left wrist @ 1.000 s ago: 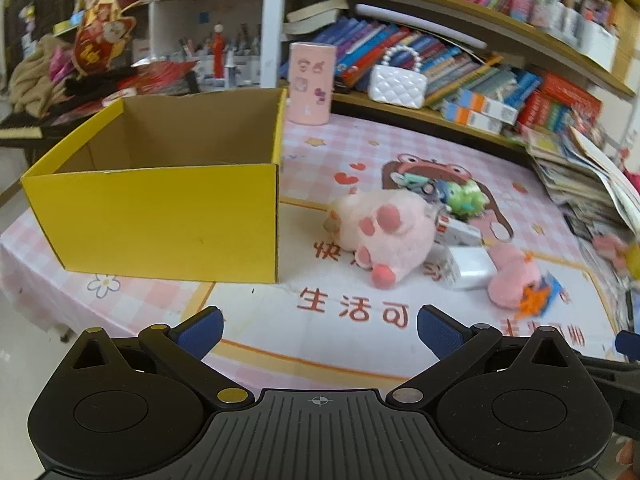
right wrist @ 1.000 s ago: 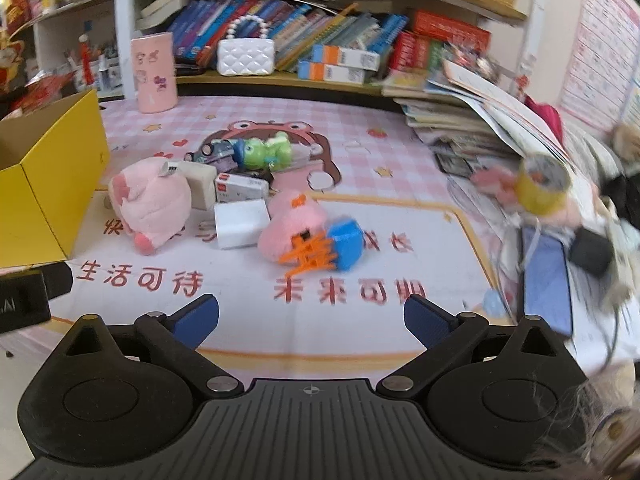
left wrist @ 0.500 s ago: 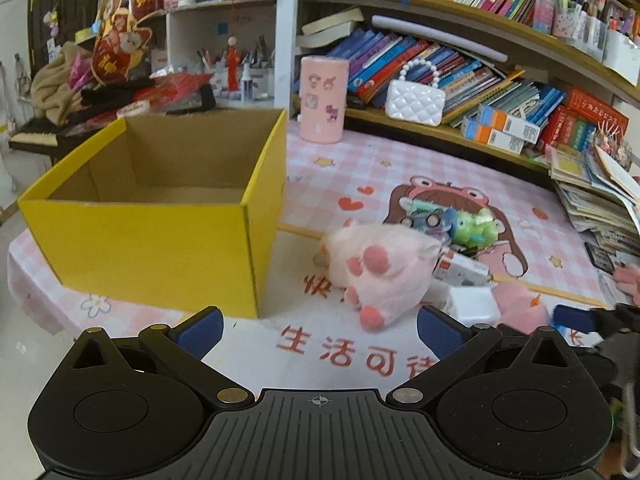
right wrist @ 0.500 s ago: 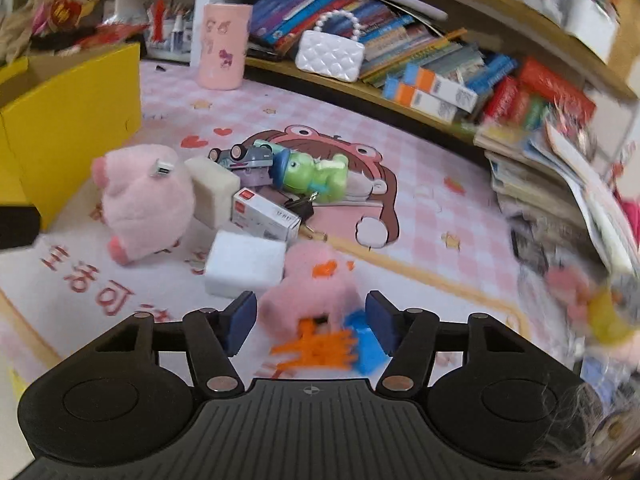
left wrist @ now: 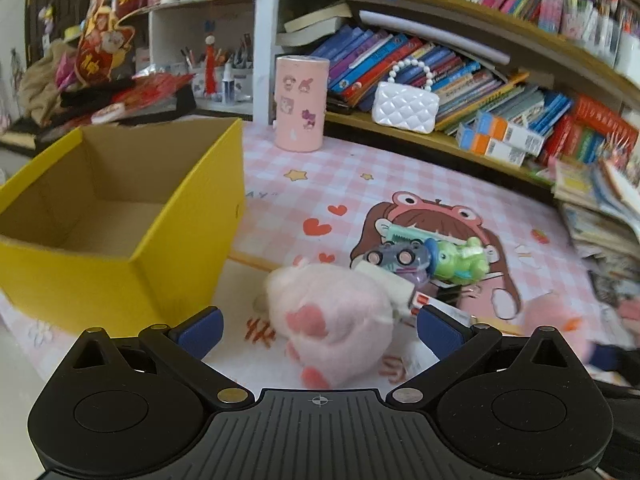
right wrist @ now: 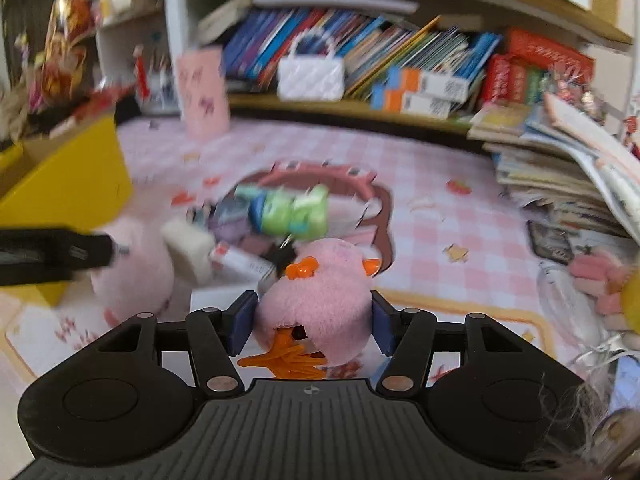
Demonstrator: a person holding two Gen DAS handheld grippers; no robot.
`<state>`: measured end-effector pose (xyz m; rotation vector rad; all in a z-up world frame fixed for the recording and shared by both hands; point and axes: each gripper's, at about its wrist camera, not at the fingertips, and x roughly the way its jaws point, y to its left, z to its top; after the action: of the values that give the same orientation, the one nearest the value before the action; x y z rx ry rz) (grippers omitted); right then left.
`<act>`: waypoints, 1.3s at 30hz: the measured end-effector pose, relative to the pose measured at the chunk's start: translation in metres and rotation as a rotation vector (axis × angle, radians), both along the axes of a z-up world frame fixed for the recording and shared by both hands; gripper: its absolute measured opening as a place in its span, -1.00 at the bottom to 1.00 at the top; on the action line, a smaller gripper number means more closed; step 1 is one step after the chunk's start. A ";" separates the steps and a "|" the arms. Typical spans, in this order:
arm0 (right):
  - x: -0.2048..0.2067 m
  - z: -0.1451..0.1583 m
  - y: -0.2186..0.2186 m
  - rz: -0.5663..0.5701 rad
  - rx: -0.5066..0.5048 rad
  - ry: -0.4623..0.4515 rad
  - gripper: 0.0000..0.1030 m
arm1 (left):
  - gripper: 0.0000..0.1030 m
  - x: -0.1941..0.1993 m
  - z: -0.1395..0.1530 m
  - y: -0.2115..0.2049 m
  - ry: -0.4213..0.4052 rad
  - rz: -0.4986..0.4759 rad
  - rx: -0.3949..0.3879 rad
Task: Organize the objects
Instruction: 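Lower the right gripper onto the pink chick plush and close it, then close the left gripper on the pink pig plush while the right gripper holds the chick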
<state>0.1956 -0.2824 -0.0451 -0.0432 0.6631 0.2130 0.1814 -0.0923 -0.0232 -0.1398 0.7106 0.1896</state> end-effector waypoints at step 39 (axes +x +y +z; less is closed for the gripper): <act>-0.099 0.024 0.036 -0.225 0.021 0.004 0.09 | 0.45 -0.059 0.024 0.029 -0.139 -0.262 0.199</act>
<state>0.0965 -0.2465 -0.0209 0.0516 0.6640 0.0030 0.1228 -0.0637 0.0013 0.1293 0.5618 -0.0011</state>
